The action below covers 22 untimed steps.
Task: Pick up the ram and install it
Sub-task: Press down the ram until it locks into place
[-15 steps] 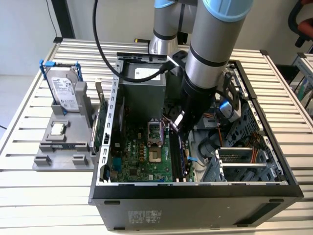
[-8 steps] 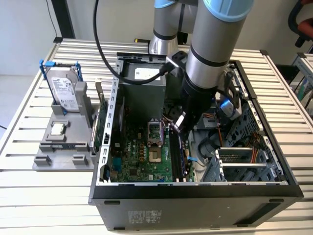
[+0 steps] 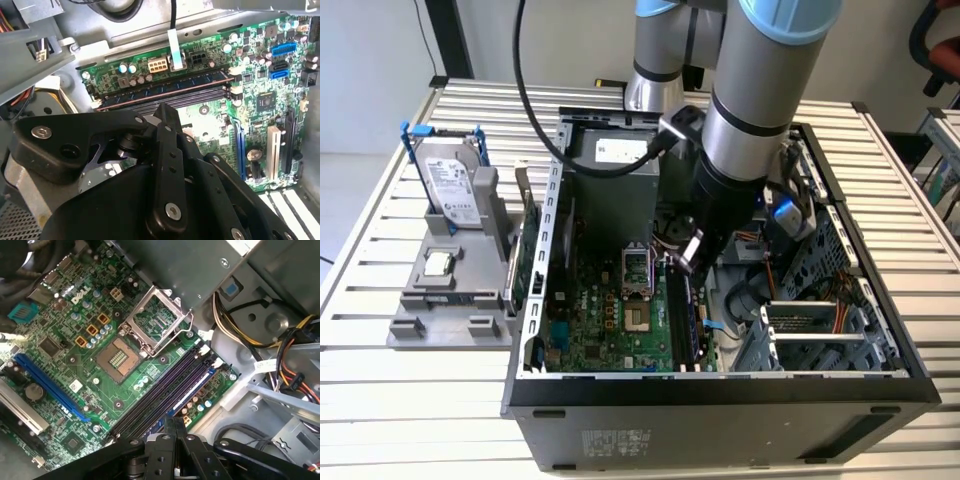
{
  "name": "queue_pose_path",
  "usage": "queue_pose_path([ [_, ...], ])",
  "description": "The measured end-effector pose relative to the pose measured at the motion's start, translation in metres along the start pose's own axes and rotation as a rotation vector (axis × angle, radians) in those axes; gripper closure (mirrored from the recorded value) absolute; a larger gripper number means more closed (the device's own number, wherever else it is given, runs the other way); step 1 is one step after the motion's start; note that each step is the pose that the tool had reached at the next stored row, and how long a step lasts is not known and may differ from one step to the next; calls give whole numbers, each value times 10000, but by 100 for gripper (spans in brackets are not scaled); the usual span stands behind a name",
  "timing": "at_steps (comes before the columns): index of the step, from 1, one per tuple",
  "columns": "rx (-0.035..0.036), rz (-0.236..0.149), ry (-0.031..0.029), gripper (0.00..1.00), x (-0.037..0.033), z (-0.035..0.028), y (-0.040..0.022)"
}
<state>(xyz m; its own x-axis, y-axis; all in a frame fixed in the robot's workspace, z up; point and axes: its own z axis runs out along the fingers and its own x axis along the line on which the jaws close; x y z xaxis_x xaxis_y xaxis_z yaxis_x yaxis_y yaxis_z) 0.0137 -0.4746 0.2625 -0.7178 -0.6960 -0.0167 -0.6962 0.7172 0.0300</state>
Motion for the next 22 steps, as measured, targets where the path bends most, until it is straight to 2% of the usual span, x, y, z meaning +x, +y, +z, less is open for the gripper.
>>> queue_pose_path([
  [4,7,-366,-5,100,-1,0,-1],
  [12,64,-1196,-52,100,-1,0,-1],
  [22,92,-2174,-72,100,-1,0,-1],
])
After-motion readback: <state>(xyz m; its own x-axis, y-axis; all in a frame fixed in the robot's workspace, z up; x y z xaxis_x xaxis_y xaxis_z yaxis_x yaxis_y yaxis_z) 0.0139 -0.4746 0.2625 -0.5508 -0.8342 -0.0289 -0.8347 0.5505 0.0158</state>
